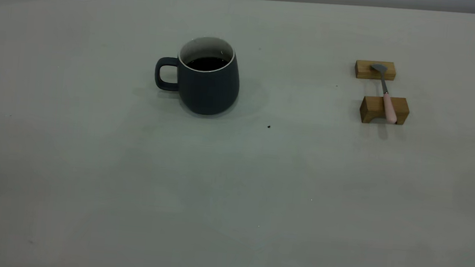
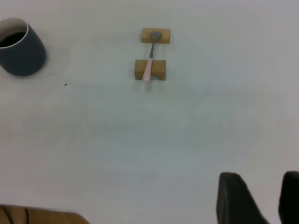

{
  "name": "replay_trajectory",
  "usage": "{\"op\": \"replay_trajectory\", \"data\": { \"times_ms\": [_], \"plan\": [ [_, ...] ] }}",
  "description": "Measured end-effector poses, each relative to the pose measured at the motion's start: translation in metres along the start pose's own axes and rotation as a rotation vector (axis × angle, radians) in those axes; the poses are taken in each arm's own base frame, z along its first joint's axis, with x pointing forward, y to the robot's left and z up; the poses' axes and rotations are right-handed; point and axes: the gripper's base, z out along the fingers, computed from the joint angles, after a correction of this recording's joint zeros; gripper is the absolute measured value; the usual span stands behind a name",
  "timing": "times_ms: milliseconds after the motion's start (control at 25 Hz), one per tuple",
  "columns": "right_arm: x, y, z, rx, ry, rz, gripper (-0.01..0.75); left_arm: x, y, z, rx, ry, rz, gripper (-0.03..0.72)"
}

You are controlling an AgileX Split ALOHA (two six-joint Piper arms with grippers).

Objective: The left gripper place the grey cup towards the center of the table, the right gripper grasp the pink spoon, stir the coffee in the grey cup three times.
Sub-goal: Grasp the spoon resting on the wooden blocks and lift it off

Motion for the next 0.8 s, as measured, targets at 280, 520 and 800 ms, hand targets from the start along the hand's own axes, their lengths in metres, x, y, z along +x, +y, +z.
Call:
{"op": "replay_trajectory", "data": {
  "times_ms": [280,520,800],
  "plan": [
    [-0.069,-0.009,0.062,-0.003,0.194,0.037,0.537,0.0,0.0,0.0,0.0,0.0,0.0,0.299],
    [-0.099,-0.021,0.163,0.003,0.373,0.067,0.613,0.0,0.0,0.0,0.0,0.0,0.0,0.299],
    [-0.092,-0.012,0.283,-0.054,0.572,0.005,0.611,0.0,0.0,0.0,0.0,-0.001,0.0,0.299]
  ]
}}
